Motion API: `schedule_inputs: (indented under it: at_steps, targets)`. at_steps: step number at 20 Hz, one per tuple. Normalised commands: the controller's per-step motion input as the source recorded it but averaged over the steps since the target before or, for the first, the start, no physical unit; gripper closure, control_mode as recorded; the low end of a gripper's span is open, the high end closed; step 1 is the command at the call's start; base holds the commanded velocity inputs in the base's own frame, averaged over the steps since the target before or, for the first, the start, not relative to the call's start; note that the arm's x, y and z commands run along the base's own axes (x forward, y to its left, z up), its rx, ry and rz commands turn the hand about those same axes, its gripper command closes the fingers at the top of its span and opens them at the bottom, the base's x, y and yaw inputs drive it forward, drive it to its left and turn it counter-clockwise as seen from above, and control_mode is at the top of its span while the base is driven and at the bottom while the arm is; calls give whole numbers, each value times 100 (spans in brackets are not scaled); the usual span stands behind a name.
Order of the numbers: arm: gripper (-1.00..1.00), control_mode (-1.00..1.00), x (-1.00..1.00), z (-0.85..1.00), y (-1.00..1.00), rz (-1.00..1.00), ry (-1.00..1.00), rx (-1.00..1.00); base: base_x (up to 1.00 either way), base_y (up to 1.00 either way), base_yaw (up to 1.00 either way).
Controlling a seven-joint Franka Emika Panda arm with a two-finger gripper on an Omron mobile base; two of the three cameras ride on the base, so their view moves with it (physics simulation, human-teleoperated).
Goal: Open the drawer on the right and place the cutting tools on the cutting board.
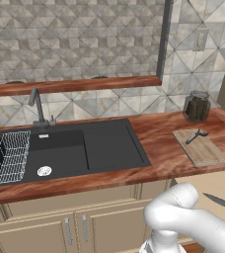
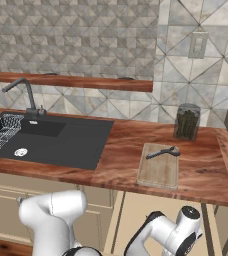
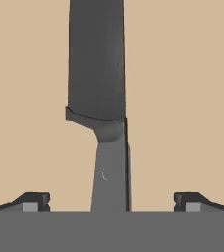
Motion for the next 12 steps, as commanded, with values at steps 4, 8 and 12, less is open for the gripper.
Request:
schedule_inputs:
  at_steps: [4,8,12]
  targets:
    - [-100,-100,0,-33,0,0,4,0,0,0,0]
    - [-100,-100,0,-34,0,0,6,0,0,0,0]
    - [100,-100,-2,-34,2,0,6,0,0,0,0]
